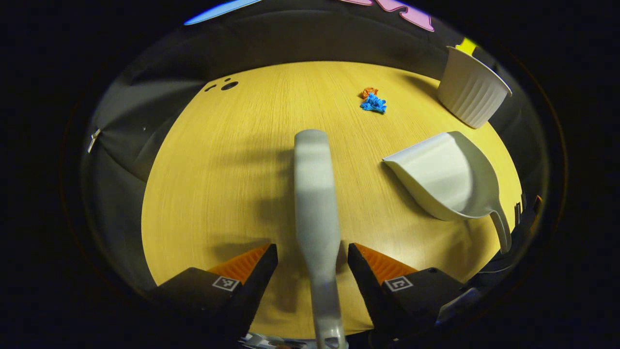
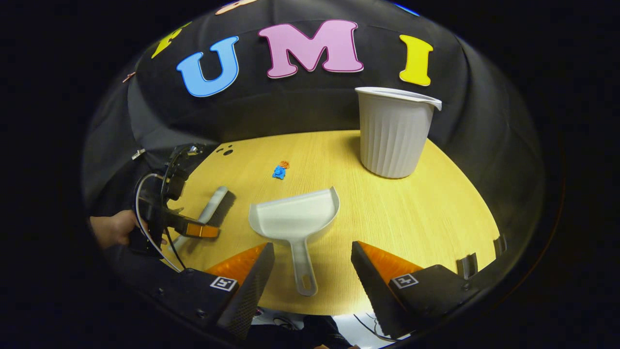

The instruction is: Pick up the small broom and dustpan from the desktop, sweep the trash into the dustpan with the broom, and then empty the trash into the garbage bin.

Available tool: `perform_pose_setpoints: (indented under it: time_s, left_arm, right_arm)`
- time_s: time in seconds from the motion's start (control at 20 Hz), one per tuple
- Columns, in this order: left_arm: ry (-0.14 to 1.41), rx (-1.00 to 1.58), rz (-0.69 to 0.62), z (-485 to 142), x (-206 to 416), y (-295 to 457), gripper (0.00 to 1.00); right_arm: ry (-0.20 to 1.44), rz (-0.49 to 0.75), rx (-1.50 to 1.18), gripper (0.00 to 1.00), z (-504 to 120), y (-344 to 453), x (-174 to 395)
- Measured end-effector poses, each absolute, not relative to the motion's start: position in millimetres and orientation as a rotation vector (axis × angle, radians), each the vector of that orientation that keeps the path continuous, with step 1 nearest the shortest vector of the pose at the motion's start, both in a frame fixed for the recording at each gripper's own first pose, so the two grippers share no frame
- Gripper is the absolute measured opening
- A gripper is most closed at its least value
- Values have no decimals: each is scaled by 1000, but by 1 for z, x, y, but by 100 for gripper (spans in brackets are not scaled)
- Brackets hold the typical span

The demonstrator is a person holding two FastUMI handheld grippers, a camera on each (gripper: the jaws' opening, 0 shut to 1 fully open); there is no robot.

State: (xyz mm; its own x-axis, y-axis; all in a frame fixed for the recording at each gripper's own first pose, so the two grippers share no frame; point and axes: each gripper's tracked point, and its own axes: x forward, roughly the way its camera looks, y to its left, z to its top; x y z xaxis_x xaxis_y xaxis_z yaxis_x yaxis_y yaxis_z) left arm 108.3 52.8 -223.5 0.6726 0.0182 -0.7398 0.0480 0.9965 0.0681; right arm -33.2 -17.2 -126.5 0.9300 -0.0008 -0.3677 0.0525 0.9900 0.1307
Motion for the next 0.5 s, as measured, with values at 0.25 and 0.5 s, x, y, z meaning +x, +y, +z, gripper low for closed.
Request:
perform_pose_setpoints:
  time_s: [0.25, 0.5]
  left_arm:
    - [830, 91, -38, -227, 120, 48, 81]
    - [807, 75, -24, -231, 124, 45, 50]
  right_arm:
    - [388, -36, 147, 99, -131, -20, -34]
    - [402, -32, 150, 99, -133, -17, -29]
